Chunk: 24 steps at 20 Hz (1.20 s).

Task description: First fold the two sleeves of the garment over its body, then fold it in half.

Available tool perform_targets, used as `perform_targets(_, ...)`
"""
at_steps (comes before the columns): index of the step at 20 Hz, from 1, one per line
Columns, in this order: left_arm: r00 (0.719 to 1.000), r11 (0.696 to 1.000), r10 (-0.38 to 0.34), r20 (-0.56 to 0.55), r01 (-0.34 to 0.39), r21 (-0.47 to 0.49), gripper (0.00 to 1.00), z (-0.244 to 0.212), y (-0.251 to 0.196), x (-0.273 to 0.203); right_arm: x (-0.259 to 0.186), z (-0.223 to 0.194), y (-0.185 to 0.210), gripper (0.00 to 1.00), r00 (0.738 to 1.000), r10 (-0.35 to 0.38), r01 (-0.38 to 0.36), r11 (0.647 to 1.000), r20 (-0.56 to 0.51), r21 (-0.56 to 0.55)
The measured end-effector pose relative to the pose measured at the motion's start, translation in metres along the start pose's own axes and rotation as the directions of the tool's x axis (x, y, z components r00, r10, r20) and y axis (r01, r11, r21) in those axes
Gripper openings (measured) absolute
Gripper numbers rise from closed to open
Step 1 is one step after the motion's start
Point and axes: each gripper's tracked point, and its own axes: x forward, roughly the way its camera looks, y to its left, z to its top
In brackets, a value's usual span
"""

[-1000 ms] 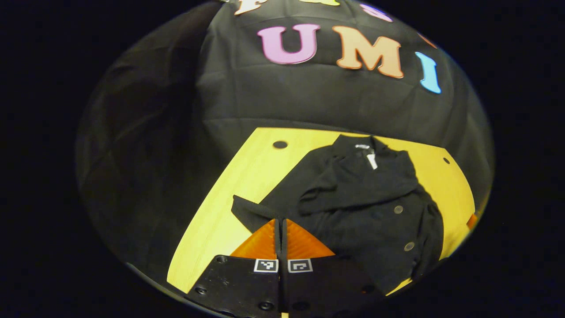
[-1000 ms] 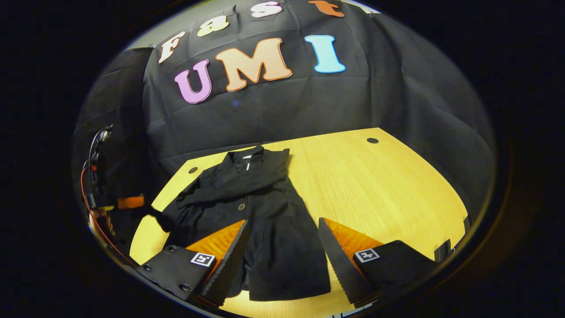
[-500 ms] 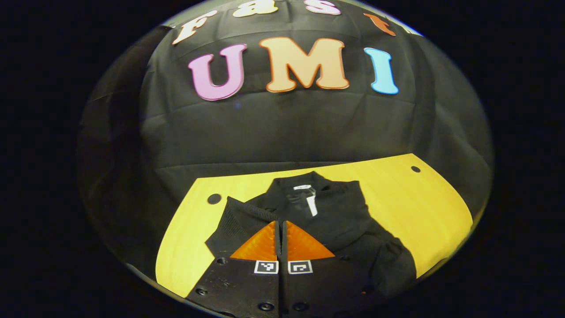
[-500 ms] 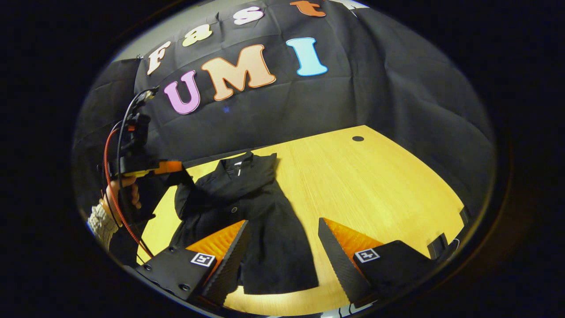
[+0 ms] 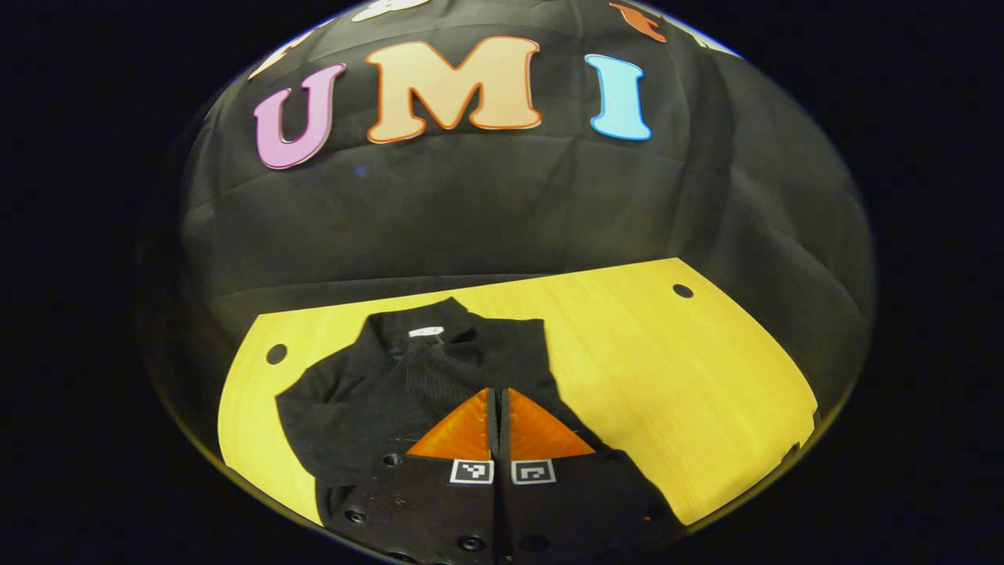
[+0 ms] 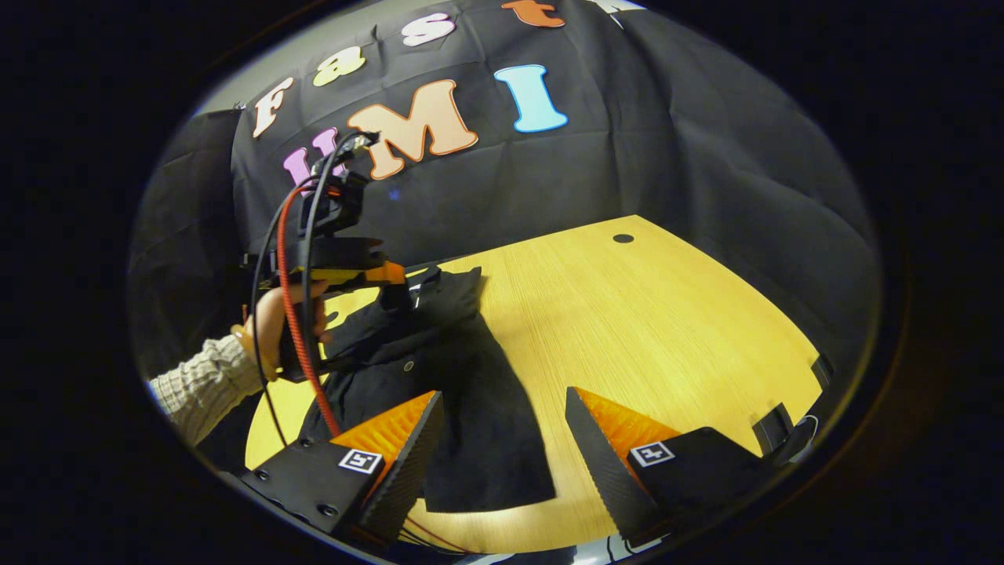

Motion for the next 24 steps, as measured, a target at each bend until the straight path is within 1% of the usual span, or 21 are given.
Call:
perform_targets(1, 1.000, 1.000, -0.016, -0.007, 0.016, 0.005, 0.00, -0.003, -0.010, 0.006, 0.000, -0.001, -0.001, 0.98, 1.000, 0.000, 0.000, 1.000, -0.004, 0.010)
perform_targets(2, 0.999, 0.999, -0.033, -0.016, 0.033, 0.017, 0.00, -0.007, -0.019, 0.012, 0.001, -0.002, -0.002, 0.94, 1.000, -0.002, 0.002, 1.000, -0.005, 0.016)
perform_targets(3, 0.999, 0.998, -0.045, -0.025, 0.046, 0.038, 0.00, -0.011, -0.028, 0.018, -0.002, -0.003, -0.005, 0.99, 1.000, -0.005, 0.006, 1.000, -0.004, 0.020)
perform_targets(6, 0.997, 0.994, -0.054, -0.058, 0.059, 0.092, 0.00, -0.025, -0.044, 0.034, -0.004, -0.004, -0.010, 0.99, 1.000, -0.023, 0.023, 0.999, -0.005, 0.037)
perform_targets(8, 0.995, 0.994, -0.056, -0.087, 0.064, 0.088, 0.00, -0.038, -0.049, 0.046, -0.007, -0.005, -0.014, 0.98, 0.999, -0.039, 0.040, 0.998, -0.009, 0.055)
perform_targets(10, 0.993, 0.995, -0.054, -0.108, 0.062, 0.080, 0.00, -0.050, -0.050, 0.054, -0.009, -0.009, -0.027, 0.98, 0.998, -0.055, 0.055, 0.996, -0.010, 0.070)
perform_targets(11, 0.992, 0.995, -0.052, -0.118, 0.061, 0.074, 0.00, -0.055, -0.051, 0.057, -0.013, -0.014, -0.033, 0.94, 0.998, -0.057, 0.058, 0.996, -0.015, 0.072)
perform_targets(12, 0.990, 0.995, -0.058, -0.131, 0.067, 0.067, 0.00, -0.060, -0.055, 0.059, -0.013, -0.017, -0.035, 0.98, 0.998, -0.060, 0.062, 0.996, -0.023, 0.066)
perform_targets(13, 0.987, 0.996, -0.062, -0.145, 0.071, 0.061, 0.00, -0.066, -0.058, 0.062, -0.014, -0.016, -0.036, 0.94, 0.998, -0.065, 0.067, 0.996, -0.023, 0.054)
perform_targets(14, 0.985, 0.995, -0.073, -0.156, 0.082, 0.055, 0.01, -0.071, -0.063, 0.063, -0.015, -0.014, -0.037, 0.98, 0.997, -0.069, 0.070, 0.996, -0.021, 0.046)
perform_targets(15, 0.983, 0.994, -0.086, -0.159, 0.095, 0.050, 0.05, -0.073, -0.069, 0.063, -0.014, -0.012, -0.035, 0.98, 0.997, -0.068, 0.068, 0.997, -0.020, 0.041)
perform_targets(16, 0.984, 0.994, -0.086, -0.158, 0.095, 0.052, 0.08, -0.074, -0.071, 0.062, -0.012, -0.009, -0.033, 0.98, 0.998, -0.065, 0.066, 0.997, -0.019, 0.039)
perform_targets(17, 0.982, 0.993, -0.099, -0.161, 0.109, 0.054, 0.21, -0.076, -0.075, 0.061, -0.012, -0.010, -0.032, 0.98, 0.998, -0.061, 0.062, 0.997, -0.019, 0.039)
perform_targets(18, 0.980, 0.991, -0.112, -0.166, 0.123, 0.056, 0.21, -0.078, -0.080, 0.060, -0.010, -0.011, -0.030, 0.98, 0.998, -0.058, 0.059, 0.998, -0.020, 0.036)
perform_targets(19, 0.980, 0.990, -0.110, -0.166, 0.122, 0.067, 0.34, -0.077, -0.081, 0.058, -0.009, -0.014, -0.029, 0.98, 0.998, -0.058, 0.059, 0.998, -0.024, 0.033)
perform_targets(20, 0.979, 0.988, -0.121, -0.163, 0.134, 0.071, 0.39, -0.076, -0.084, 0.056, -0.010, -0.014, -0.030, 0.98, 0.998, -0.056, 0.057, 0.998, -0.027, 0.031)
perform_targets(23, 0.981, 0.984, -0.142, -0.129, 0.154, 0.085, 0.75, -0.066, -0.088, 0.041, -0.011, -0.017, -0.030, 0.98, 0.998, -0.047, 0.048, 0.999, -0.035, 0.025)
perform_targets(24, 0.984, 0.985, -0.141, -0.109, 0.151, 0.089, 0.85, -0.063, -0.086, 0.036, -0.013, -0.017, -0.031, 0.98, 0.998, -0.043, 0.044, 0.999, -0.038, 0.021)
